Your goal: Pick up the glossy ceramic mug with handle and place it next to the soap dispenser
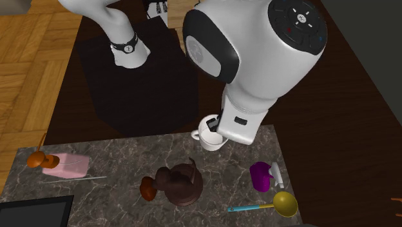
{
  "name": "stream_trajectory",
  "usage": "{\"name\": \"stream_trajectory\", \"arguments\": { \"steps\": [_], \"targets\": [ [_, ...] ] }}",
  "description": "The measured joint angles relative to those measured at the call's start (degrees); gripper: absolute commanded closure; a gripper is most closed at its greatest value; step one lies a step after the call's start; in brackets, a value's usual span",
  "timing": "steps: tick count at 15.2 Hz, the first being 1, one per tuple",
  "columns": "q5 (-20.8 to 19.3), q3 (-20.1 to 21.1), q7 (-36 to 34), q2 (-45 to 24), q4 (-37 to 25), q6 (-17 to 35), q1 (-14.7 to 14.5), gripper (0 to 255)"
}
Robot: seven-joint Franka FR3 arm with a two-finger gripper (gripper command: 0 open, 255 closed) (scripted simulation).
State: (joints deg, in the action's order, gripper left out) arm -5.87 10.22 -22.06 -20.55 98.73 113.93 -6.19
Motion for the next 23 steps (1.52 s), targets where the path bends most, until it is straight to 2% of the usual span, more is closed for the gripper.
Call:
{"name": "stream_trajectory", "arguments": {
  "steps": [10,23],
  "targets": [
    [0.6,0.2,0.6,2.4,-4.2,-6.6,0.1,255],
    [2.7,-4.9,13.9,19.6,18.4,-0.2,8.3,255]
  ]
}}
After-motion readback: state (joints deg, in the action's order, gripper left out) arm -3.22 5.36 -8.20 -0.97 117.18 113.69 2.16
